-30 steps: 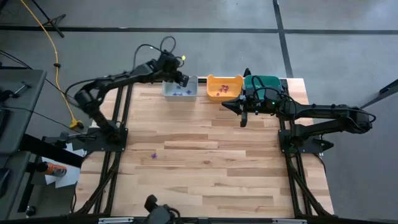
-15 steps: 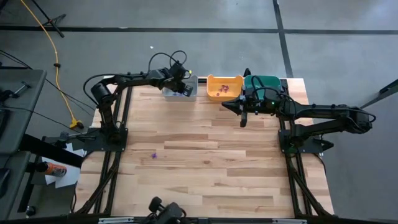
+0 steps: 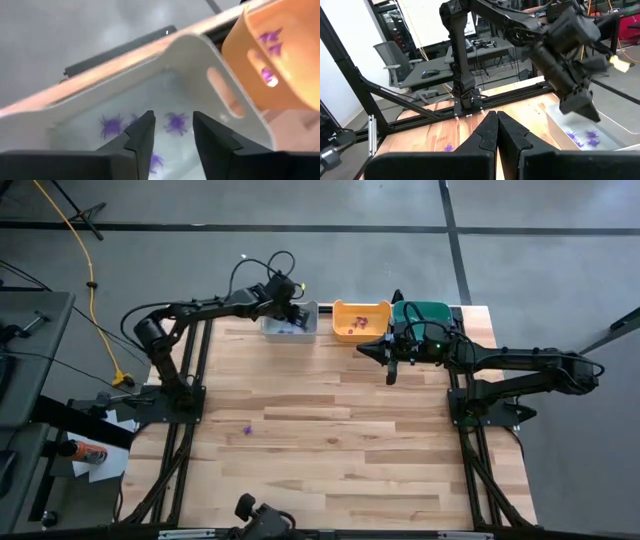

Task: Sort Halloween decoration
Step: Put the purple spider toy into the gray bin

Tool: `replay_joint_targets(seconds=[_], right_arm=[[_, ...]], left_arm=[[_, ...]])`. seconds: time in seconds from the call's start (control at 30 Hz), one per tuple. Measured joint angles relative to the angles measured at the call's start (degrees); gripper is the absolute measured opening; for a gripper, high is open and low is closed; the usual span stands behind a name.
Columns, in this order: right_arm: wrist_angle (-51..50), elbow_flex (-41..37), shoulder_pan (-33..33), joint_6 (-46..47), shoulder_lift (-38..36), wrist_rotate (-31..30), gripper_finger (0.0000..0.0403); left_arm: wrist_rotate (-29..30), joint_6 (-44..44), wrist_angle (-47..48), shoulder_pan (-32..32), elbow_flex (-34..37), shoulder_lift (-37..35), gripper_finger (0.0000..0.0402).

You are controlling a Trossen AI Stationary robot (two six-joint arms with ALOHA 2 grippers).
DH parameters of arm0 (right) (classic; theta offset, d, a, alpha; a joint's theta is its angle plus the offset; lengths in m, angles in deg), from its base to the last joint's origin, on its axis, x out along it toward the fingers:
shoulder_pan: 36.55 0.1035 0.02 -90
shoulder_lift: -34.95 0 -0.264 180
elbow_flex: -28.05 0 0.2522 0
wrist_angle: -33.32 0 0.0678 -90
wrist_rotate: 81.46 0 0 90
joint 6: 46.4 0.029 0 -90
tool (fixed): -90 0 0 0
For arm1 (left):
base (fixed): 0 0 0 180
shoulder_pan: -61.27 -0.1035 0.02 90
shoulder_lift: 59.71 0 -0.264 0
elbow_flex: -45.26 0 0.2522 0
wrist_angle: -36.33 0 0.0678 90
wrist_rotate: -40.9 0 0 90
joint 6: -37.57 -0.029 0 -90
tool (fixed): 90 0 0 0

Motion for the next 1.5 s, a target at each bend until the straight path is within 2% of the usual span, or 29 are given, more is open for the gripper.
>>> replay_joint_targets(seconds=[0.13,0.3,0.37,0.5,0.6,0.73,0.9,1.0,1.1,1.33,1.5], right_arm=[[0.0,0.0,0.0,0.1,0.0,0.0,0.0],[0.0,0.0,0.0,0.2,0.0,0.2,0.0],[0.0,0.0,0.0,0.2,0.0,0.2,0.0],[0.0,0.0,0.0,0.2,0.0,0.2,0.0],[0.1,0.0,0.0,0.0,0.0,0.2,0.0],[0.1,0.0,0.0,-0.1,0.0,0.2,0.0],[0.1,0.0,0.0,-0.2,0.0,0.2,0.0],[0.1,0.0,0.0,-0.2,0.0,0.2,0.0],[0.1,0.0,0.0,-0.2,0.0,0.1,0.0],[0.1,0.0,0.0,-0.2,0.0,-0.1,0.0],[0.1,0.0,0.0,-0.2,0.0,-0.1,0.0]], left_arm=[[-1.0,0.3,0.2,-0.4,0.0,-3.9,0.0142],[-10.1,-1.6,-1.7,1.3,0.0,-11.6,0.0143],[-13.2,-3.2,-2.7,3.8,0.0,-15.0,0.014],[-15.6,-7.2,-6.6,12.2,1.0,-22.0,0.0136],[-14.8,-7.1,-15.4,20.1,5.7,-26.6,0.0134],[-7.9,-5.6,-28.3,30.1,15.0,-30.5,0.0131],[-2.0,-3.0,-42.6,37.4,25.3,-31.8,0.0131],[1.6,-3.5,-46.3,38.8,27.9,-31.9,0.0131],[2.4,-6.6,-46.3,38.9,28.4,-31.9,0.0118],[2.0,-11.1,-46.3,38.3,28.4,-31.9,0.0009],[-1.4,-11.1,-45.7,37.0,28.4,-31.9,0.0004]])
